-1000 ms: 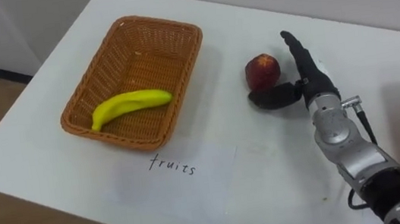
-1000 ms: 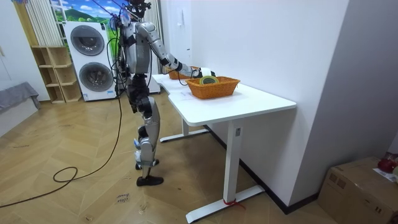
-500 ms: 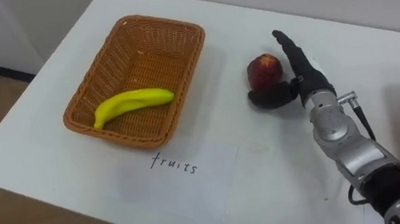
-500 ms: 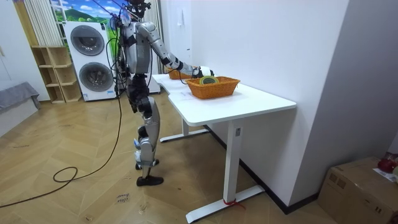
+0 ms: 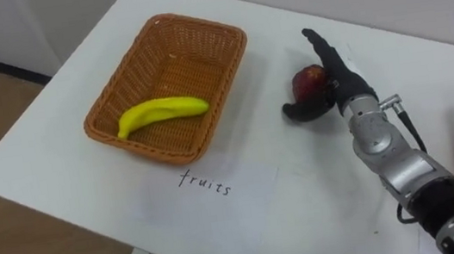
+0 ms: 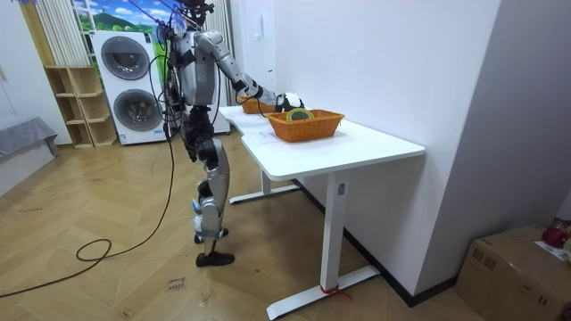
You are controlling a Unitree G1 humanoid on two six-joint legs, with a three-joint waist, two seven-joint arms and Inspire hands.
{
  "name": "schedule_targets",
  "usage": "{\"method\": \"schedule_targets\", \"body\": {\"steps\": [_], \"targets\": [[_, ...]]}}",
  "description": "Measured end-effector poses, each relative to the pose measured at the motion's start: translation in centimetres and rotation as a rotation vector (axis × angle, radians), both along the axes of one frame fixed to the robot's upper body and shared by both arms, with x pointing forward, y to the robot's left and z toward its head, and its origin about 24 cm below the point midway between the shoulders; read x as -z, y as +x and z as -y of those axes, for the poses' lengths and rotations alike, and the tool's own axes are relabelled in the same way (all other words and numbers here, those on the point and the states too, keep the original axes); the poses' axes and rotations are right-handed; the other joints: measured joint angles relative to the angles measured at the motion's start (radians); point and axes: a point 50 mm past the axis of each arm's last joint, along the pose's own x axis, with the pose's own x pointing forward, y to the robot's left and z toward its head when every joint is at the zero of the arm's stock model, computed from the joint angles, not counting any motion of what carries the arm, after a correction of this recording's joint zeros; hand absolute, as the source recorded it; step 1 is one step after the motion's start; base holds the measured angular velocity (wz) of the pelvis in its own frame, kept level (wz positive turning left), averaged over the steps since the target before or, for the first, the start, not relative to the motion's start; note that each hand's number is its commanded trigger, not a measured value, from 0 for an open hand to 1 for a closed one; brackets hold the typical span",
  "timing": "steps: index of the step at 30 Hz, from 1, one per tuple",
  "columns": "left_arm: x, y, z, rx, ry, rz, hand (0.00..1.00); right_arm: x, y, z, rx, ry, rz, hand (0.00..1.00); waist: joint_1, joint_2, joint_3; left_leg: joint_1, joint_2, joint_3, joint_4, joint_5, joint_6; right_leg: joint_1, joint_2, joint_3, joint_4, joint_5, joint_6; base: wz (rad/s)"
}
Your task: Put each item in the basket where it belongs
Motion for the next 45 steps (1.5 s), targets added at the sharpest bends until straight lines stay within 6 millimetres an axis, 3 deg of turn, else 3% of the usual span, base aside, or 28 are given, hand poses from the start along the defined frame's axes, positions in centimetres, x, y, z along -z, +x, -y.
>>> {"method": "schedule_targets", "body": {"steps": [27,28,29,30,34,45], "targets": [[0.0,-0.2,0.0,-0.004,0.001,-0.009,0.00,0.7,-0.2,0.6,-0.011,-0.013,-0.055,0.00,-0.004,0.013,0.0036,0.003,0.000,0.002,0.002,0.000,0.000,0.005,0.000,-0.010,0.000,0.000,0.000,0.00],[0.1,-0.3,0.0,-0.007,0.004,-0.016,0.00,0.9,-0.2,0.8,-0.009,-0.014,-0.066,0.08,-0.004,0.015,0.0025,0.003,0.000,0.001,0.002,0.000,0.000,0.006,0.000,-0.010,0.000,0.000,0.000,0.00],[0.1,-0.4,-0.1,-0.009,0.008,-0.026,0.00,1.2,-0.3,1.0,-0.013,-0.017,-0.084,0.81,-0.005,0.017,0.0011,0.003,0.000,-0.001,0.002,0.000,0.000,0.006,0.000,-0.011,0.000,0.000,0.000,0.00],[0.1,-0.4,-0.1,-0.010,0.010,-0.029,0.00,1.3,-0.3,1.1,-0.017,-0.019,-0.093,1.00,-0.005,0.018,0.0006,0.002,0.000,-0.002,0.002,0.000,0.000,0.006,0.000,-0.013,0.000,0.000,0.000,0.00],[0.2,-0.9,0.0,-0.016,0.001,-0.060,0.00,1.4,-0.3,1.6,-0.013,-0.037,-0.109,1.00,-0.003,0.025,-0.0107,0.002,-0.001,-0.004,0.003,0.000,0.000,0.007,0.000,-0.016,0.000,0.000,0.000,0.02],[0.2,-1.2,-0.1,-0.026,0.009,-0.076,0.00,1.2,0.1,3.5,0.031,-0.104,-0.149,1.00,0.000,0.013,-0.0131,0.017,-0.003,-0.017,0.003,0.000,0.000,0.027,-0.002,-0.038,0.000,0.000,0.000,0.03]]}}
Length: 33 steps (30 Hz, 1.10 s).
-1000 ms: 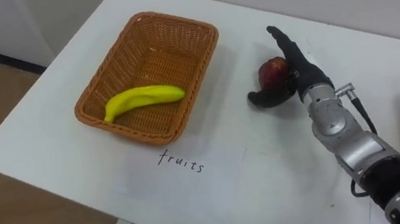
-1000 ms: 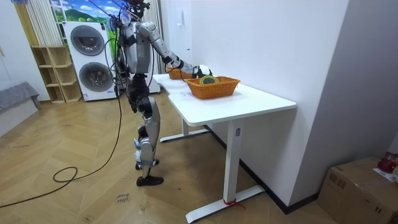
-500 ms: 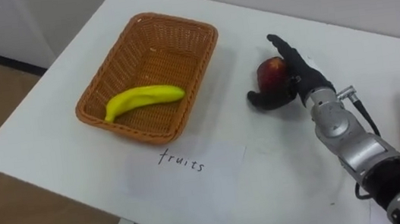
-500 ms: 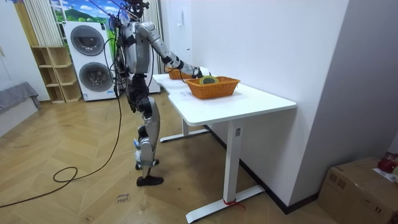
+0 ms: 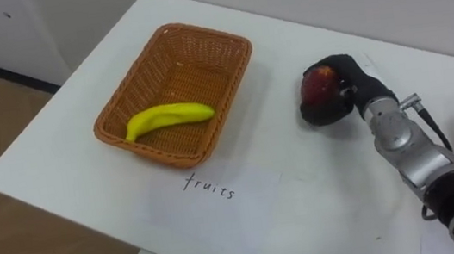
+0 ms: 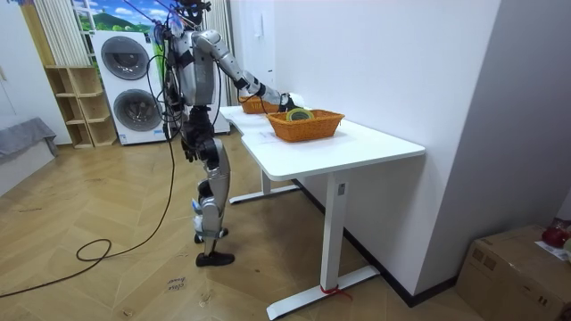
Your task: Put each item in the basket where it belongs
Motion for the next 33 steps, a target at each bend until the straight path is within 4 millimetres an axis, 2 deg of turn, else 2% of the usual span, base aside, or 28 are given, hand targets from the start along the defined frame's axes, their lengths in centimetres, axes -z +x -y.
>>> {"method": "schedule_targets", "body": {"steps": [4,16,21,25,28,33], "targets": [[0.0,0.0,0.0,0.000,0.000,0.001,0.00,0.1,0.0,0.0,-0.004,0.002,-0.009,1.00,0.000,0.001,0.0062,0.011,0.000,-0.002,0.000,0.000,0.000,0.011,0.000,-0.003,-0.003,0.000,0.000,0.00],[0.1,0.2,0.0,0.001,-0.001,0.001,0.00,0.4,-0.2,-0.3,-0.017,0.010,-0.024,1.00,-0.002,0.004,0.0122,0.049,0.002,0.010,-0.017,-0.001,-0.001,0.044,0.005,0.013,-0.017,0.000,0.000,-0.03],[0.0,0.6,0.0,0.005,-0.001,0.015,0.00,0.3,-0.1,-0.4,-0.036,0.019,-0.036,1.00,-0.002,0.001,0.0091,0.054,0.003,0.026,-0.019,-0.001,0.000,0.043,0.005,0.032,-0.017,0.000,0.000,-0.08],[-0.1,1.1,0.1,0.009,-0.003,0.036,0.00,0.3,-0.1,-0.5,-0.052,0.025,-0.049,1.00,-0.003,0.004,0.0060,0.066,0.005,0.040,-0.022,-0.001,0.000,0.043,0.005,0.042,-0.016,0.001,0.001,-0.09],[-0.2,1.2,0.1,0.010,-0.004,0.043,0.00,0.2,0.0,-0.6,-0.074,0.026,-0.060,1.00,-0.004,0.009,0.0002,0.075,0.006,0.053,-0.031,-0.001,0.000,0.045,0.006,0.065,-0.016,0.001,0.001,-0.15],[-0.2,1.3,0.2,0.015,-0.006,0.052,0.00,0.1,0.1,-0.7,-0.092,0.035,-0.070,1.00,-0.006,0.012,-0.0021,0.090,0.009,0.074,-0.039,-0.001,0.001,0.049,0.007,0.082,-0.015,0.001,0.001,-0.11]]}}
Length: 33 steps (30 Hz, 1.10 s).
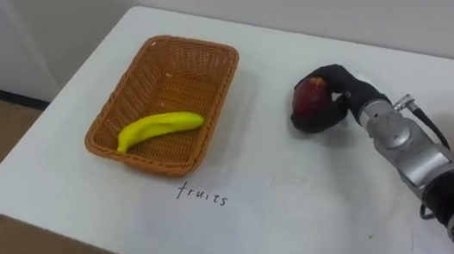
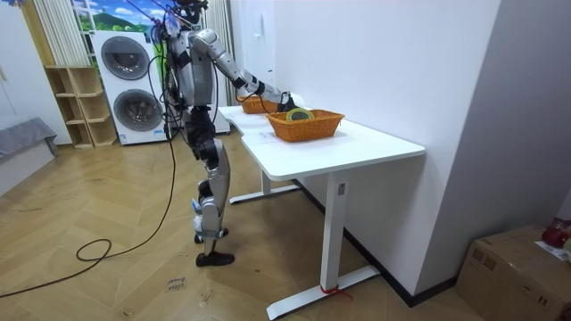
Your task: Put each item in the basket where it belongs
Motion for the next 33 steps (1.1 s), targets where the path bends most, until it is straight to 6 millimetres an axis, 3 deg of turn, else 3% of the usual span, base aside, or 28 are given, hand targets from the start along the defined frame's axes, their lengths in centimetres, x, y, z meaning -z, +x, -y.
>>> {"method": "schedule_targets", "body": {"steps": [9,20,28,33], "targets": [[-0.1,-0.7,-0.7,-0.048,0.012,-0.009,0.00,-2.0,0.7,-1.4,-0.045,0.007,0.055,1.00,-0.008,-0.010,0.0005,0.021,0.005,0.017,-0.005,0.000,0.000,0.015,0.003,0.013,-0.001,0.000,0.000,-0.04],[-0.1,-2.0,-1.6,-0.121,-0.001,-0.046,0.00,-6.5,1.2,-4.1,-0.178,0.039,0.210,1.00,-0.023,-0.029,-0.0056,0.034,0.006,0.010,-0.004,0.000,-0.001,0.029,0.006,0.013,0.000,0.001,-0.001,0.01],[-0.1,-2.1,-1.6,-0.123,-0.001,-0.049,0.00,-7.0,1.3,-4.5,-0.200,0.024,0.228,1.00,-0.020,-0.031,-0.0064,0.048,0.006,0.011,-0.007,0.000,-0.001,0.041,0.005,0.014,0.000,0.001,-0.001,0.00],[-0.3,-1.5,-1.5,-0.115,-0.002,-0.020,0.00,-7.3,1.4,-4.6,-0.206,-0.005,0.241,1.00,-0.019,-0.025,-0.0019,0.047,0.006,0.012,-0.007,0.000,-0.001,0.040,0.006,0.013,0.000,0.001,-0.001,0.00]]}}
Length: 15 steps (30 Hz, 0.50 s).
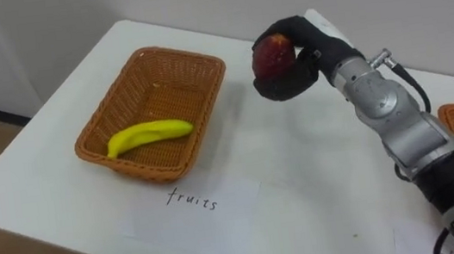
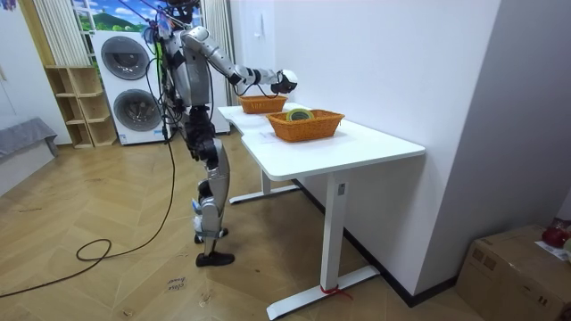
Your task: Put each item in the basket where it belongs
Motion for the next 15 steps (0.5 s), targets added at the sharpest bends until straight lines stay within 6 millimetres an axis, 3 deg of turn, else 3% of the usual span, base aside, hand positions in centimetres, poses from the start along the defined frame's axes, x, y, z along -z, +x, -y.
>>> {"method": "schedule_targets", "body": {"steps": [8,15], "targets": [[0.0,-0.3,-0.1,-0.004,0.018,-0.001,0.00,-1.8,-0.2,-1.0,-0.035,0.001,0.077,1.00,0.006,-0.004,-0.0024,-0.013,-0.002,-0.011,0.001,0.000,0.000,-0.008,-0.002,-0.017,0.000,0.000,0.000,0.03],[0.1,-1.4,0.0,-0.014,0.020,-0.028,0.00,-1.7,-0.2,-1.6,-0.038,-0.004,0.079,1.00,0.034,-0.004,-0.0020,-0.026,-0.009,-0.045,0.002,0.000,0.001,-0.008,-0.006,-0.042,-0.001,-0.001,0.001,0.13]]}}
